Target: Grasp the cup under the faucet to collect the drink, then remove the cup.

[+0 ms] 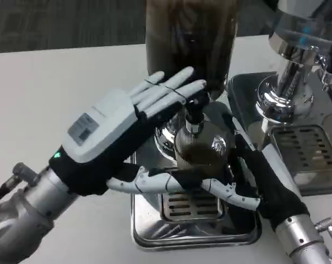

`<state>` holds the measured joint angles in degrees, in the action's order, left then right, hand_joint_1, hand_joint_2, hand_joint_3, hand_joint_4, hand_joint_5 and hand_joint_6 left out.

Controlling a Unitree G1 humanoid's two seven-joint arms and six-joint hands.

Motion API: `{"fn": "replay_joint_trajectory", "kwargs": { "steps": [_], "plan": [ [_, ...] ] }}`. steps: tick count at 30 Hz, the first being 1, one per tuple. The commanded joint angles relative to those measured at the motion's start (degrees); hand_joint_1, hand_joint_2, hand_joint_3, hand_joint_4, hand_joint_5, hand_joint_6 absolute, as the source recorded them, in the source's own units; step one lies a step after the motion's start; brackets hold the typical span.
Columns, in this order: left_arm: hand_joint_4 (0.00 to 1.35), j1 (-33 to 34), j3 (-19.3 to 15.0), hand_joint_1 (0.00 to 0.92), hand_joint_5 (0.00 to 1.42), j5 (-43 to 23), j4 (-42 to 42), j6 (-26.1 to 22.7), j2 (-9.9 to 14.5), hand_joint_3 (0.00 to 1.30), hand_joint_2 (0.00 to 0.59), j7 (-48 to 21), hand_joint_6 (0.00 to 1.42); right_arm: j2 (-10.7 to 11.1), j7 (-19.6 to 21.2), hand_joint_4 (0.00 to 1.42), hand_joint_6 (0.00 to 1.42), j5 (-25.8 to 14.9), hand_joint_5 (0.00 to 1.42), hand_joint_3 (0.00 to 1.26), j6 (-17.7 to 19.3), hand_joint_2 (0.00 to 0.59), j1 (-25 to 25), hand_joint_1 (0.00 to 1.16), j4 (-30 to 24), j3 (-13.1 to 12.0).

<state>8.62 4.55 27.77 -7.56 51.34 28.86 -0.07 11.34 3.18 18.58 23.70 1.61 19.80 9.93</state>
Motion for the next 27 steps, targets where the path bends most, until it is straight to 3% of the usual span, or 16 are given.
{"fn": "replay_joint_trajectory", "kwargs": {
  "steps": [1, 11, 15, 22, 27],
  "plan": [
    [0.02, -0.2, -3.0, 0.0, 0.18, -0.39, 0.36, 0.21, -0.81, 0.13, 0.169, 3.12, 0.07, -0.26, -0.1, 0.0, 0.18, 0.07, 0.0, 0.0, 0.56, 0.188, -0.16, 0.59, 0.48, 0.51],
    [0.04, -1.65, -8.46, 0.0, 0.21, -3.72, -1.55, 4.06, -3.06, 0.15, 0.183, 8.9, 0.09, -0.58, 0.01, 0.0, 0.18, -0.38, 0.0, 0.0, 1.25, 0.187, -0.43, 0.59, 0.57, 0.5],
    [0.06, -5.29, -12.04, 0.0, 0.22, -3.9, -3.22, 2.14, -4.26, 0.11, 0.188, 11.33, 0.11, -1.05, 0.31, 0.0, 0.18, -0.36, 0.0, 0.0, 1.08, 0.178, -0.53, 0.61, 0.34, 0.42],
    [0.05, -10.24, -14.99, 0.0, 0.22, -1.6, -7.1, -0.27, -3.41, 0.11, 0.194, 13.54, 0.12, -1.44, 0.12, 0.0, 0.2, -0.42, 0.0, 0.0, 0.73, 0.159, -0.13, 0.68, 1.12, 0.18],
    [0.05, -11.14, -15.04, 0.0, 0.21, -0.73, -9.13, -2.01, -2.81, 0.11, 0.196, 14.03, 0.11, -1.85, -0.09, 0.0, 0.2, -0.32, 0.0, 0.0, 0.77, 0.147, 0.16, 0.7, 1.48, 0.43]
  ]
}}
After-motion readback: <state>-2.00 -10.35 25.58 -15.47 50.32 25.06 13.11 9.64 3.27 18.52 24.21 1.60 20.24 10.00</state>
